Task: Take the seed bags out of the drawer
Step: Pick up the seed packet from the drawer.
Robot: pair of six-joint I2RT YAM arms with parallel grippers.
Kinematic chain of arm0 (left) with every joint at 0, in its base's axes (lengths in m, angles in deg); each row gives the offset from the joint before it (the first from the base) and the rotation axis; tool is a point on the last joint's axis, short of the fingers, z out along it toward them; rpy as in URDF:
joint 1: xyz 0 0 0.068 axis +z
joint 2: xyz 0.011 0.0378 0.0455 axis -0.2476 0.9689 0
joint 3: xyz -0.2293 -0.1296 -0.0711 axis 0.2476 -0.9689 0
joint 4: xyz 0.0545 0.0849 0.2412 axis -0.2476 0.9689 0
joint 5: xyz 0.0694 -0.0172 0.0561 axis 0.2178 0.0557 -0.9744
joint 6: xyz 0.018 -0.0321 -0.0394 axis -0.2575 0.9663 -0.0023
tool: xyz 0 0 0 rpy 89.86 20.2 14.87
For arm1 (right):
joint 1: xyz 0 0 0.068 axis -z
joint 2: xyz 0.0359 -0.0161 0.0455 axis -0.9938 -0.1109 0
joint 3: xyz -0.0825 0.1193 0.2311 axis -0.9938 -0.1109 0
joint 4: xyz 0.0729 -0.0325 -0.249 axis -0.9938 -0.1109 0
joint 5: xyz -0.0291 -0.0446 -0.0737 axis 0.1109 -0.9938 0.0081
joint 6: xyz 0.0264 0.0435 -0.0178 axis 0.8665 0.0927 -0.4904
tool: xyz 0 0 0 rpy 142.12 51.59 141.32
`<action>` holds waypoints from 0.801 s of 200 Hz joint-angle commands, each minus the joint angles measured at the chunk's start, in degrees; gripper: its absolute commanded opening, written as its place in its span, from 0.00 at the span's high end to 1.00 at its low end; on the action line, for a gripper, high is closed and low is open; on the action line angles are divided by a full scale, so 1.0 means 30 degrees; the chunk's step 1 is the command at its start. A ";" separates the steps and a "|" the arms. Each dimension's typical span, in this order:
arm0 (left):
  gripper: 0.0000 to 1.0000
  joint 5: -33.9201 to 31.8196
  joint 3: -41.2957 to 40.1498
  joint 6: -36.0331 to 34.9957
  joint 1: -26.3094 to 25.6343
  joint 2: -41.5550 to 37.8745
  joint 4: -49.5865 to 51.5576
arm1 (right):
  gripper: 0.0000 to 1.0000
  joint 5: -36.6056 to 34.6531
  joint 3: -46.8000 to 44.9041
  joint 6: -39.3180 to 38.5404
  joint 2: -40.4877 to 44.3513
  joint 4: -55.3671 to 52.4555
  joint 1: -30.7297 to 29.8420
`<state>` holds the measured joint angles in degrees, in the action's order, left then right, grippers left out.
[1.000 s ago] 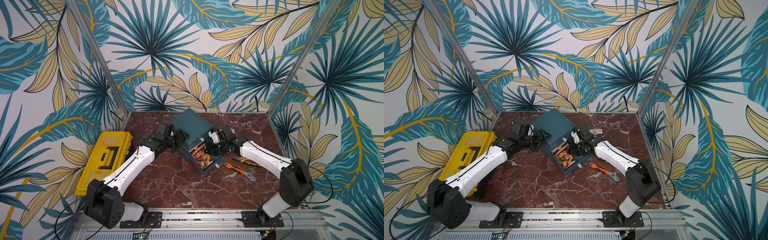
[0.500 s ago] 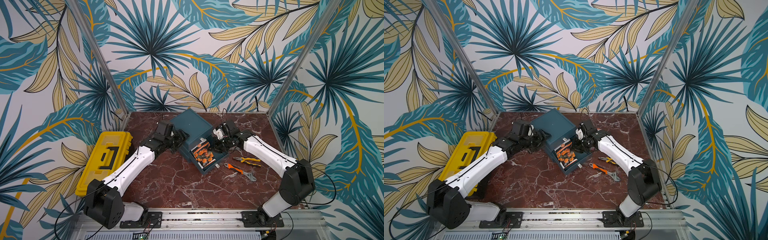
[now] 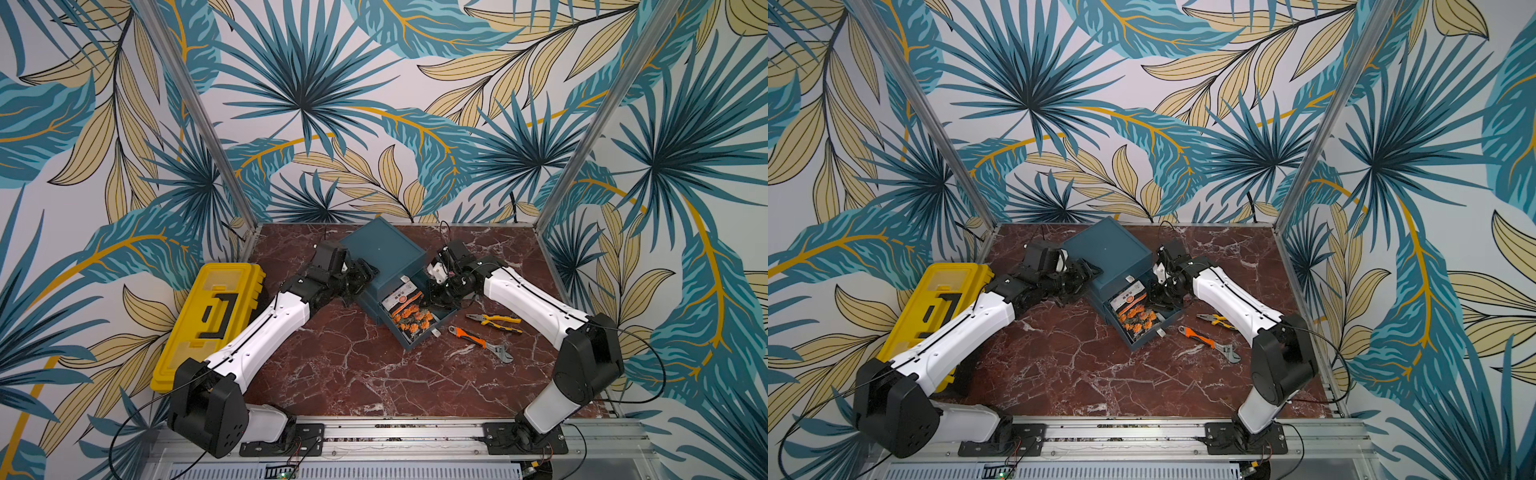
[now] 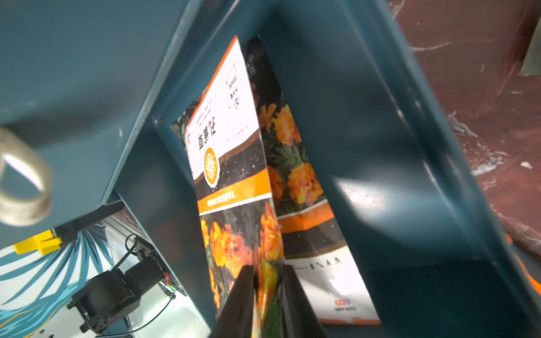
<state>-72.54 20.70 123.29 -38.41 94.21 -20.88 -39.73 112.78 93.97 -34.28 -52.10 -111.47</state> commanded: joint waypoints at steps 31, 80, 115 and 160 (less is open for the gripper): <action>0.30 0.0206 -0.0543 -0.0128 -0.0324 0.0288 0.0689 | 0.88 -0.0230 0.0573 -0.0602 -0.0355 -0.1177 -0.0006; 0.30 0.0179 -0.0555 -0.0163 -0.0324 0.0287 0.0722 | 1.00 -0.0213 0.0881 -0.0559 0.0106 -0.1259 0.0072; 0.30 0.0131 -0.0555 -0.0097 -0.0353 0.0285 0.0605 | 1.00 0.0562 0.0962 -0.0766 0.1016 -0.1798 0.0829; 0.30 0.0088 -0.0493 -0.0179 -0.0355 0.0238 0.0689 | 1.00 0.1000 0.0918 -0.2350 0.3110 -0.3834 0.2528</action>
<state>-72.71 20.70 123.29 -38.59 94.21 -20.92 -38.04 114.93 90.80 -29.65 -57.85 -106.09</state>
